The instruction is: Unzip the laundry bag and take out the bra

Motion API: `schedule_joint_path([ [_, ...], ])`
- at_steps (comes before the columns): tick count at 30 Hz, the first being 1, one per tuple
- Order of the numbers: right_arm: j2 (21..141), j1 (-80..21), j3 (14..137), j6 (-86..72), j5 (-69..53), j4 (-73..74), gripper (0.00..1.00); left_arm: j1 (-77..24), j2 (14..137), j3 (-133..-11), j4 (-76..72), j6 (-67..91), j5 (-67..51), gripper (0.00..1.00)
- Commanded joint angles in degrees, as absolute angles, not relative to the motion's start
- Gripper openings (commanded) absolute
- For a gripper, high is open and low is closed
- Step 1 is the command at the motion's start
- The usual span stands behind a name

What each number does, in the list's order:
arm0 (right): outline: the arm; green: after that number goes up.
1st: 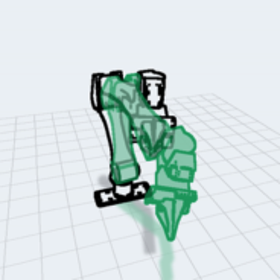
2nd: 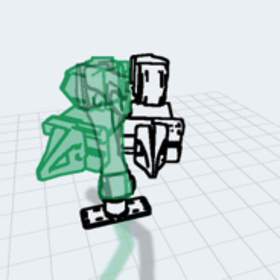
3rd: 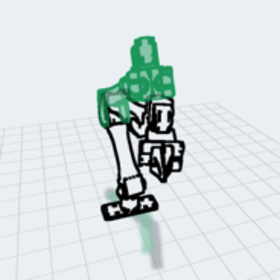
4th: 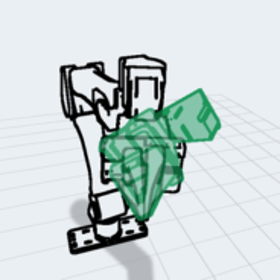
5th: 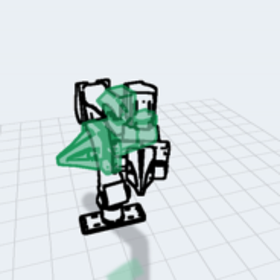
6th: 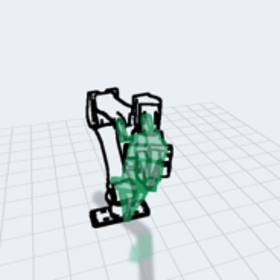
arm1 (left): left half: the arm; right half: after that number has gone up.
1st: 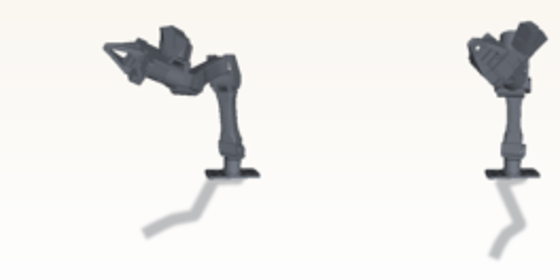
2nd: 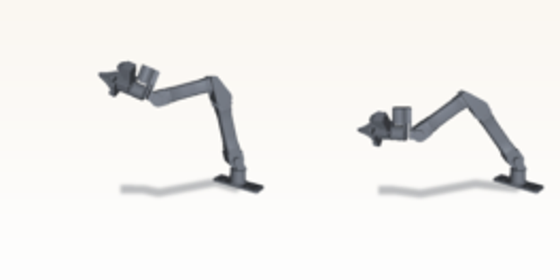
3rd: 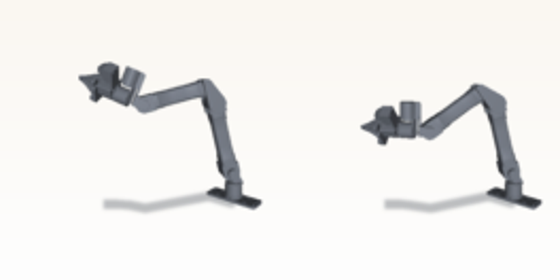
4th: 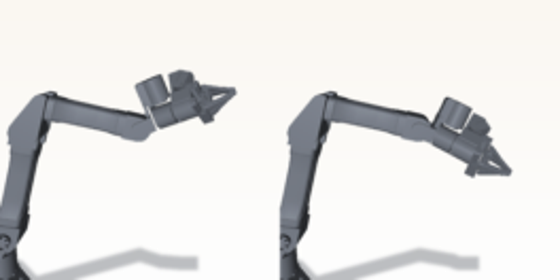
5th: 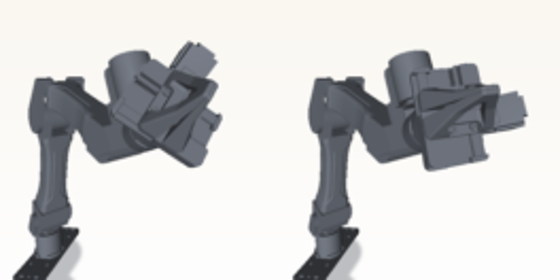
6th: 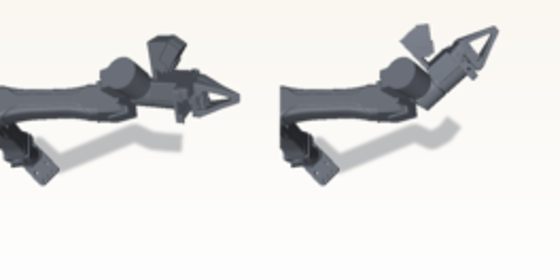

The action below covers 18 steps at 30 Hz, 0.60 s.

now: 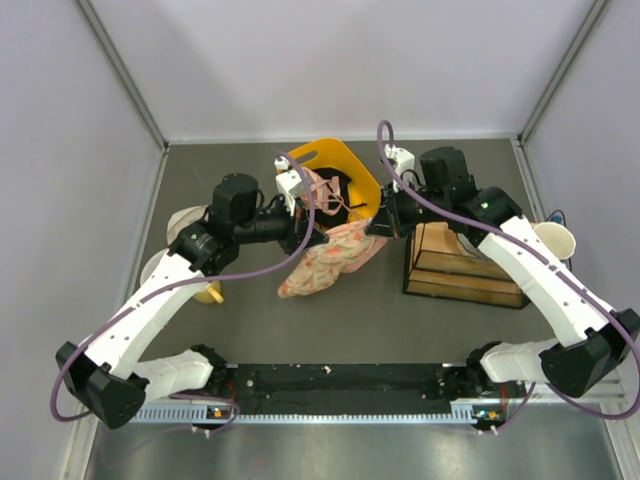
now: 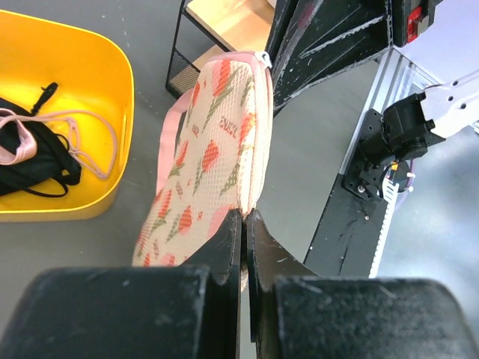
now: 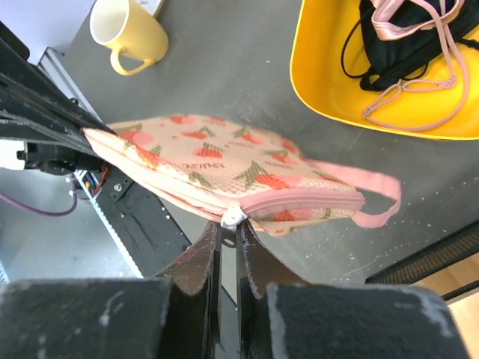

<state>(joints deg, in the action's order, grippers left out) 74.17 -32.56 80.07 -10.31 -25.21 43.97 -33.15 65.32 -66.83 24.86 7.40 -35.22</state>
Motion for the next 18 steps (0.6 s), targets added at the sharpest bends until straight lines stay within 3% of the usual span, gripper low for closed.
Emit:
schedule_joint_path([
  [1, 71.10, -29.80, 82.35, -9.58, -23.56, 44.21, 0.00, -31.64, 59.86, -66.01, 28.74, 4.75, -33.49, 0.00],
  [9, 72.33, -30.93, 82.70, -15.11, -23.81, 44.12, 0.00, -31.46, 59.33, -62.84, 26.11, 6.85, -36.39, 0.00],
  [10, 72.51, -31.37, 82.97, -15.38, -23.82, 44.12, 0.00, -31.46, 59.85, -63.19, 26.19, 7.73, -35.78, 0.11],
  [11, 72.77, -32.16, 83.23, -16.42, -23.64, 44.21, 0.00, -31.46, 60.29, -63.72, 26.37, 8.08, -36.21, 0.55],
  [12, 73.03, -32.69, 83.75, -16.87, -22.69, 44.30, 0.00, -31.46, 60.73, -64.33, 26.28, 8.26, -37.08, 0.78],
  [14, 74.43, -33.75, 84.63, -17.92, -21.80, 45.00, 0.00, -31.46, 61.96, -66.70, 25.40, 9.49, -39.54, 0.96],
  [18, 76.29, -37.17, 86.48, -18.54, -21.01, 46.58, 0.00, -31.55, 63.19, -69.96, 22.95, 11.60, -38.85, 0.98],
])
